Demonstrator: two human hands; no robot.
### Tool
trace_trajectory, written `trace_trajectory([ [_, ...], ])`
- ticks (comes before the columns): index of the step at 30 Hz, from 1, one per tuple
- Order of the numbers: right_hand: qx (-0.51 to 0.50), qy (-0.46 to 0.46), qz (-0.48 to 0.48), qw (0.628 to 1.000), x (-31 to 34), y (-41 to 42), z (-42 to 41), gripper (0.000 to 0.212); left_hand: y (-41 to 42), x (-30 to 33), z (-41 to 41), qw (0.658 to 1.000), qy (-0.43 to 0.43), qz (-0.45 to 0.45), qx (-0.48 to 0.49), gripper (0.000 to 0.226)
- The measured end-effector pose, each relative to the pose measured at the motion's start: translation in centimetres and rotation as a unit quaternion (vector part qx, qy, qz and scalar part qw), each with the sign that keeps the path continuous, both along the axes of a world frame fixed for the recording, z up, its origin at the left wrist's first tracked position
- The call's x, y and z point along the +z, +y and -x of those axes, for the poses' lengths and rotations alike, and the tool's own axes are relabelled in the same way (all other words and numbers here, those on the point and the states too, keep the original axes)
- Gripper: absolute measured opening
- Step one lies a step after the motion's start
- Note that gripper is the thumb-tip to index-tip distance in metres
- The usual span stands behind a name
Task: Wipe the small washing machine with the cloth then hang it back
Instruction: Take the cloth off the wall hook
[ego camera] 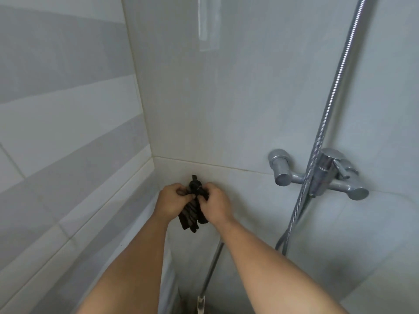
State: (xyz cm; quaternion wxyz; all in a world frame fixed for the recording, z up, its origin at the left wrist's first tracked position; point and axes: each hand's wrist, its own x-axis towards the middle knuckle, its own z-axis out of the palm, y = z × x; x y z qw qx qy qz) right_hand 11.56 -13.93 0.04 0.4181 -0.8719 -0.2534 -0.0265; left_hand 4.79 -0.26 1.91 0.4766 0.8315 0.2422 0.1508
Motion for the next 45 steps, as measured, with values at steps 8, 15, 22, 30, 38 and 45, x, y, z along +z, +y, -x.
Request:
trace_trajectory([
  [8,0.013,0.085,-0.097,0.992,0.5,-7.9,5.6,0.018,-6.6,1.4,6.5,0.998,-0.020,0.038,-0.047,0.014],
  [15,-0.003,0.160,-0.090,0.983,-0.7,-18.3,10.8,0.024,-15.3,-0.2,10.8,0.992,0.042,0.044,-0.112,0.023],
  [22,-0.052,0.203,-0.096,0.973,0.2,-30.0,12.8,0.016,-23.3,-0.5,10.9,0.974,0.086,0.030,-0.207,0.024],
  [30,-0.116,0.172,-0.053,0.977,0.1,-39.5,12.8,0.011,-32.2,-0.6,8.6,0.960,0.132,-0.021,-0.244,0.025],
  [38,-0.092,0.189,-0.062,0.976,-1.5,-44.3,13.3,0.017,-41.2,-1.3,7.1,0.948,0.200,0.224,-0.107,0.017],
  [45,-0.039,0.224,-0.073,0.971,-3.4,-47.4,13.1,0.023,-45.7,-2.7,7.7,0.892,0.172,0.397,-0.130,0.020],
])
